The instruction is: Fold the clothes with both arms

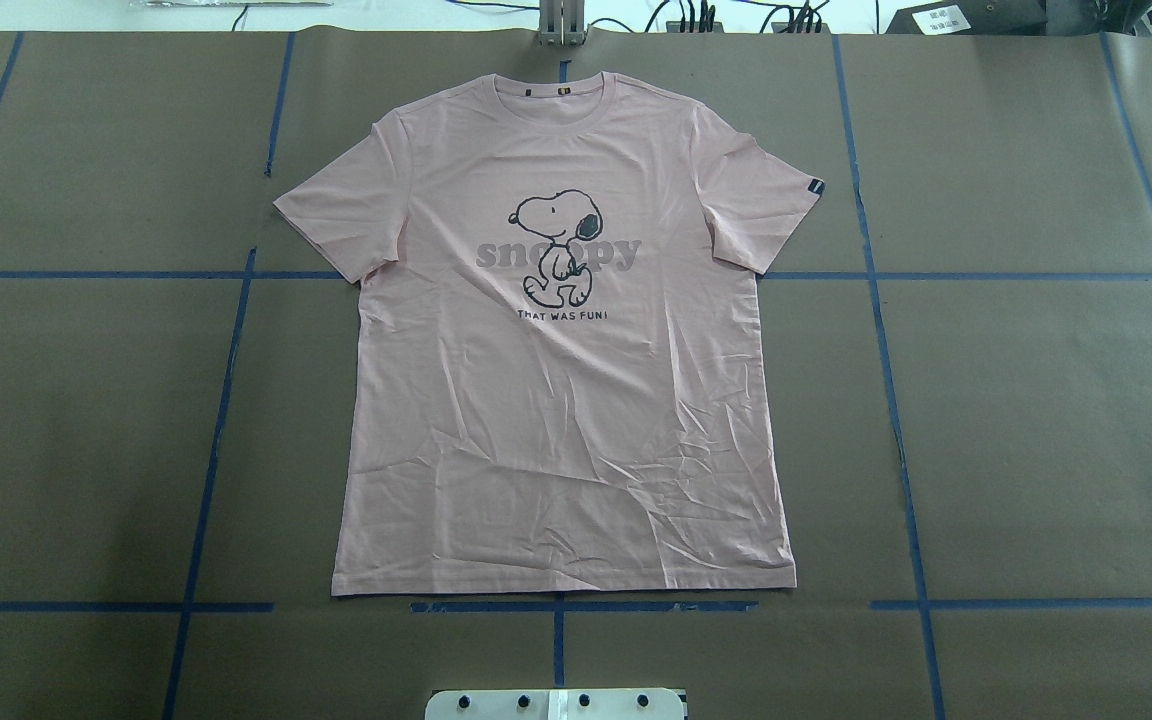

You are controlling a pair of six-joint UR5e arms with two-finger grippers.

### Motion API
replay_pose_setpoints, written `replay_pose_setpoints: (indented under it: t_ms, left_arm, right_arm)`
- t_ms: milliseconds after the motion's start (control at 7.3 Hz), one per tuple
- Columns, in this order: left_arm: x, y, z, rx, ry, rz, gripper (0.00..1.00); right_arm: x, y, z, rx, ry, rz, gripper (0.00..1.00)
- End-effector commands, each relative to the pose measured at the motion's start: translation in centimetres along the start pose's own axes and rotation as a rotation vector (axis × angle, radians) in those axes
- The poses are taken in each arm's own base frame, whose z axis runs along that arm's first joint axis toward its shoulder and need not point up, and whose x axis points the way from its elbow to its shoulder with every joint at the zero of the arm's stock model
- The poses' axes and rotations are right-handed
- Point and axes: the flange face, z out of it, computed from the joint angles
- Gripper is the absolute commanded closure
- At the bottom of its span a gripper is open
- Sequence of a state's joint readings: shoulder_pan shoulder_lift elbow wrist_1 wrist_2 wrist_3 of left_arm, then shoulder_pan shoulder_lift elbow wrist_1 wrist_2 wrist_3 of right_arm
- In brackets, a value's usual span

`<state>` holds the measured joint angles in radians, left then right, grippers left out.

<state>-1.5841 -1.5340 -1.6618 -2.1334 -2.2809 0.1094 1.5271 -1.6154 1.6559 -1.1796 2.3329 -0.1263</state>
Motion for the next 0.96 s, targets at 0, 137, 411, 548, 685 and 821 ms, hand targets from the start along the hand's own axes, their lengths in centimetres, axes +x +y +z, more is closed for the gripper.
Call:
replay_pose_setpoints:
  t_ms: [0,137,411,548,685,821]
  left_arm:
    - [-0.3,-0.7,0.3,0.111,-0.004,0.063,0.0]
    - [0.1,-0.5,0.5,0.137,0.004,0.034,0.0]
    - [2.1,-1.5,1.9,0.144,0.05,-0.044,0.0]
    - [2.8,-1.6,2.0,0.154,0.085,-0.024,0.0]
    - [3.3,-1.7,1.8,0.165,0.111,-0.009,0.0]
    - [3.4,-1.7,1.8,0.165,0.125,-0.008,0.0]
  right_arm:
    - [-0.8,-3.0,0.8,0.086,-0.013,-0.056,0.0]
    - [-3.3,-4.1,2.1,0.084,-0.06,0.089,0.0]
    - [-11.6,-11.8,5.8,0.126,-0.073,0.264,0.0]
    - [-16.9,-14.5,9.1,0.13,-0.048,0.32,0.0]
    - [-21.5,-17.9,12.1,0.142,-0.037,0.367,0.02]
    - [-26.4,-22.1,15.7,0.165,-0.01,0.392,0.05]
